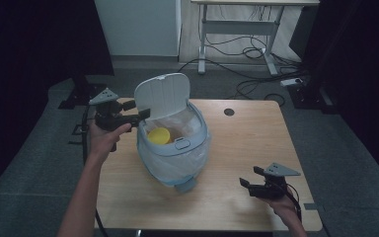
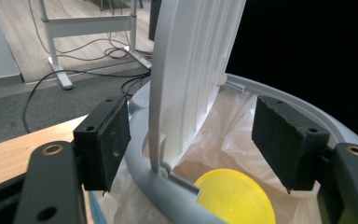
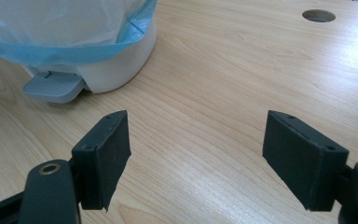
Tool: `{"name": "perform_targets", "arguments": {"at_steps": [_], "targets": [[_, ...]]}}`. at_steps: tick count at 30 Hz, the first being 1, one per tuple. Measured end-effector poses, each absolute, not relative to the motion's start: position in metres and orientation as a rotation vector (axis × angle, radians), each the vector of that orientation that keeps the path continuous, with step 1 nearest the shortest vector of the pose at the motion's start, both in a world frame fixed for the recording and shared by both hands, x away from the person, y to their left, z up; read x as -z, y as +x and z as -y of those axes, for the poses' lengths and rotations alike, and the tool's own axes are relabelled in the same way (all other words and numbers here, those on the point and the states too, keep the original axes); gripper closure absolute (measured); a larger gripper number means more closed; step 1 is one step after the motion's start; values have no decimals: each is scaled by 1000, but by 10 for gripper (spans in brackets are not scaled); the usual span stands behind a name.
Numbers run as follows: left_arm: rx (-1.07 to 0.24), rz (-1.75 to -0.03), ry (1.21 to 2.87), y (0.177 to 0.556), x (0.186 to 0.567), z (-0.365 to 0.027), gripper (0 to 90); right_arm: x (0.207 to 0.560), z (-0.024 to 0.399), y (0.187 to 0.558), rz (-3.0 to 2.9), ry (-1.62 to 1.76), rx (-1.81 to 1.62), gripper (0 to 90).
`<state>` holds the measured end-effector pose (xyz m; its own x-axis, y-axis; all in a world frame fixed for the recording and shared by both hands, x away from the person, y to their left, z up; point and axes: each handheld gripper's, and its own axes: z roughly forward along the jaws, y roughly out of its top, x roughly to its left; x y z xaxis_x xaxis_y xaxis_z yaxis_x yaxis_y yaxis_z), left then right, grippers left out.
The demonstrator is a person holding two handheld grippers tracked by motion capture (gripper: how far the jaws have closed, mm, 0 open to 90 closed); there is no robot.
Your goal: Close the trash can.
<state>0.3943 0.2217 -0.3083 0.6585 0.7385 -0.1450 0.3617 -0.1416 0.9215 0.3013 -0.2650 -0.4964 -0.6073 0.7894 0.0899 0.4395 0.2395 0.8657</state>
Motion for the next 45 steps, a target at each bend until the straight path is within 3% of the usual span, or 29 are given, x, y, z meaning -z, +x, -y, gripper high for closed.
{"name": "perform_targets", "arguments": {"at_steps": [15,28,45], "targets": [[-433,-815,1792,390,308,-210,261,498,264,301,-2159,1130,-1314,224],[-362,-744,1791,369,321,-202,222,498,260,297,-2164,1126,-1314,224],[-398,-683,1794,348,324,-192,185,499,261,295,-2167,1131,-1313,224]]}}
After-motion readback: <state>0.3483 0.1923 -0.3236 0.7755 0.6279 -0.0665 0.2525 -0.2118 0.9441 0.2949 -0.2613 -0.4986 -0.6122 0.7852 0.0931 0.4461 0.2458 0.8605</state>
